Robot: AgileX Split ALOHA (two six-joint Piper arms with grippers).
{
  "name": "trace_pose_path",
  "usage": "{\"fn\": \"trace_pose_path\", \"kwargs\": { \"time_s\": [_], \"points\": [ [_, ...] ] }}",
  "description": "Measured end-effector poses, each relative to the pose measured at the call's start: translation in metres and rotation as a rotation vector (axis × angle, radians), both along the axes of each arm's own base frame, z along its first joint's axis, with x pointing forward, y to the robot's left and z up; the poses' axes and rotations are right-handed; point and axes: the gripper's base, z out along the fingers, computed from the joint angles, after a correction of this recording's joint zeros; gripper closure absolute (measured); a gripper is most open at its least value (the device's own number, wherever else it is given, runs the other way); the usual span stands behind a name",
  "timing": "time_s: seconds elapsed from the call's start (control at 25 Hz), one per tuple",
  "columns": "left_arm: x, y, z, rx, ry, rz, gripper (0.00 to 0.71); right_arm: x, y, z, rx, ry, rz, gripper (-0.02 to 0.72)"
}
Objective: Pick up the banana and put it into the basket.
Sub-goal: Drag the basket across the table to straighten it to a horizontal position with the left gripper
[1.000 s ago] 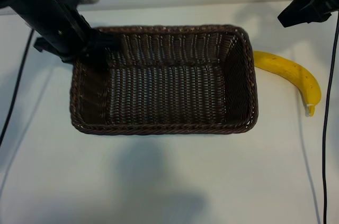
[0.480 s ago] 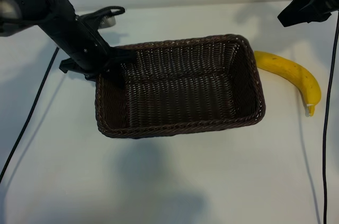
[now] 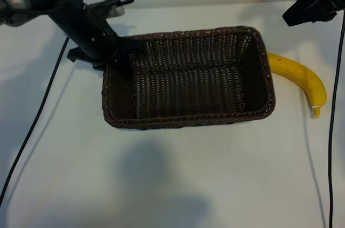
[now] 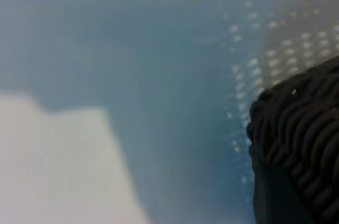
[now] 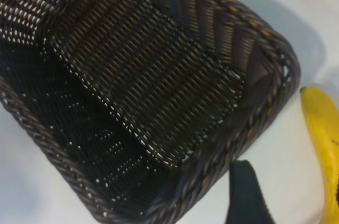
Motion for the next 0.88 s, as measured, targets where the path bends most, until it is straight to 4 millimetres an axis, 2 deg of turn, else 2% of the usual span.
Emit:
{"fn": "trace_pose_path", "kwargs": {
  "time_s": [0.2,0.64,0.88],
  "points": [
    [0.002,-0.001,0.006,-0.004,0.002,-0.011,0.504,0.0,0.0,0.0,0.0,0.0,0.0,0.283],
    [0.002,-0.005,-0.022,0.015,0.084,-0.034,0.504,0.0,0.0,0.0,0.001,-0.001,-0.001,0.283],
    [0.002,-0.006,-0.027,0.02,0.094,-0.039,0.504,0.0,0.0,0.0,0.001,-0.001,-0.001,0.283]
  ]
}}
